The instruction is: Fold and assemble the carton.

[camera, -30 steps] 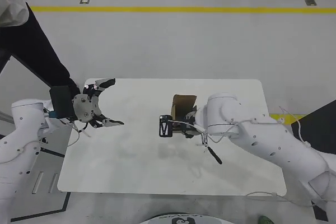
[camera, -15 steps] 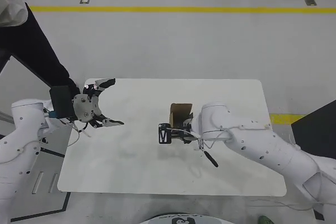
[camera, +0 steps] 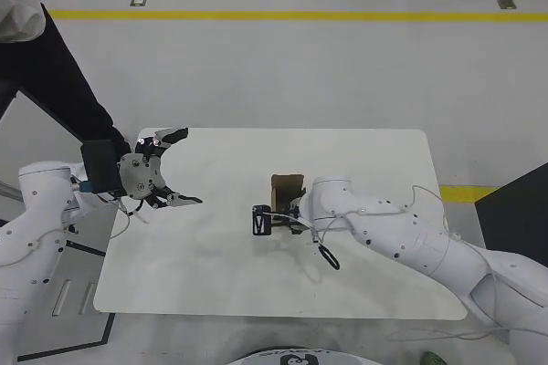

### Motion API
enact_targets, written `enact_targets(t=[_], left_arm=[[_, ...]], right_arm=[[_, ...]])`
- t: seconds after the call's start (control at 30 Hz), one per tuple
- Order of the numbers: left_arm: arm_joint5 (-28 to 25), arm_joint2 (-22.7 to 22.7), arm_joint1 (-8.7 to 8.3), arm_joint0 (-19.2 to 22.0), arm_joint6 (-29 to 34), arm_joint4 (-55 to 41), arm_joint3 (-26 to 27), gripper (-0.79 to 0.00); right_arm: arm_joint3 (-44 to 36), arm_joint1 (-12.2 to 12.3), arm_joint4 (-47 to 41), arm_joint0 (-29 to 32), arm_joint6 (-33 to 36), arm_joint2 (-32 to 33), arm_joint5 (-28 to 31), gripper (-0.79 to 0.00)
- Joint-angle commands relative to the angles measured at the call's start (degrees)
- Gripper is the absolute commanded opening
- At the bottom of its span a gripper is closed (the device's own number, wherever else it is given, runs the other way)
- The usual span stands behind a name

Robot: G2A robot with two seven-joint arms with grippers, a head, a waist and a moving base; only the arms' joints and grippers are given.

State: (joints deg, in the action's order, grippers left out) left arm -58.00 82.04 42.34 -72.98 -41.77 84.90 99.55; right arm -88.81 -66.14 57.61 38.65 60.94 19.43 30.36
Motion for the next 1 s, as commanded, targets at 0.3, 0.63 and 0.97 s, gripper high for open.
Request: enact_targets(t=[0.3, 0.63, 0.97], left_arm=[[0.0, 0.0, 0.00, 0.0, 0.0, 0.0, 0.0, 0.000], [0.0, 0.0, 0.00, 0.0, 0.0, 0.0, 0.0, 0.000], [0.0, 0.0, 0.00, 0.0, 0.0, 0.0, 0.0, 0.000]], right_arm=[[2.5, -1.7, 1.0, 0.6, -0.5, -0.1, -0.4, -0.785], [3.6, -2.2, 1.8, 1.9, -0.3, 0.7, -0.2, -0.760], [2.4, -2.0, 2.2, 3.0, 0.4, 2.7, 0.3, -0.422]])
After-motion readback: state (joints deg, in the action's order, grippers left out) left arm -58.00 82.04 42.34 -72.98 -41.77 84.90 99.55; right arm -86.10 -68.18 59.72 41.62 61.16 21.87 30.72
